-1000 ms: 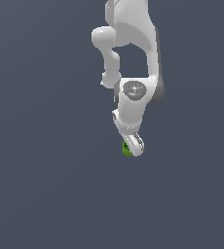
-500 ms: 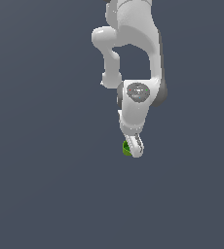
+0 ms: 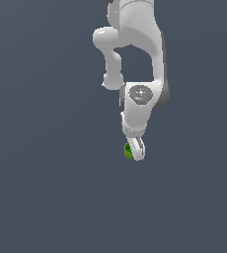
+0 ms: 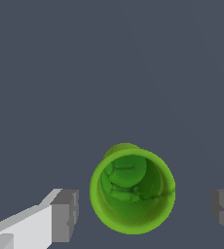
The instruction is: Pick up the object and move it to a goal position.
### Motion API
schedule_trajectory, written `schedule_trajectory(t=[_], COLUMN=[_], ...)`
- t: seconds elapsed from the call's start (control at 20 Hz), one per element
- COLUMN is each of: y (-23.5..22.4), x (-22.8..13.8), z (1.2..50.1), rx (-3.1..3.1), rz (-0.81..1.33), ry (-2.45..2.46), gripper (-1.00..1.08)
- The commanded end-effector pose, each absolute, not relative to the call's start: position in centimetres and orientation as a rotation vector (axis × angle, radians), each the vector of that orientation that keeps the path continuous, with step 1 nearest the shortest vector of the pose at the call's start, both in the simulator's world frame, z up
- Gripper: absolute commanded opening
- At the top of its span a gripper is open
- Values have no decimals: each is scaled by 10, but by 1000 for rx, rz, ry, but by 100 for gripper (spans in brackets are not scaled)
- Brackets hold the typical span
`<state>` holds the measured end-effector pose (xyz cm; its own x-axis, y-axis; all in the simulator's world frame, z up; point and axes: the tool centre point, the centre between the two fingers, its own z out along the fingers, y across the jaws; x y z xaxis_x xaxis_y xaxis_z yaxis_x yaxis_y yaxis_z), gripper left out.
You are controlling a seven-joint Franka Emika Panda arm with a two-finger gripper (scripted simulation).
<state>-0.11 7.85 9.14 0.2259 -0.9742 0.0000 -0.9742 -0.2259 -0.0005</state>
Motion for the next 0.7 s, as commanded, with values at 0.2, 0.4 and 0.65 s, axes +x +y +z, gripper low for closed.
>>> schedule_trajectory(t=[0.2,0.4,0.65], y=[78,78,78], x=[-2,-2,-1], z=[69,50,42], rx=[-2458,-2455,-2455], rz=[0,0,0], ry=[1957,1960,1960], gripper=[100,100,100])
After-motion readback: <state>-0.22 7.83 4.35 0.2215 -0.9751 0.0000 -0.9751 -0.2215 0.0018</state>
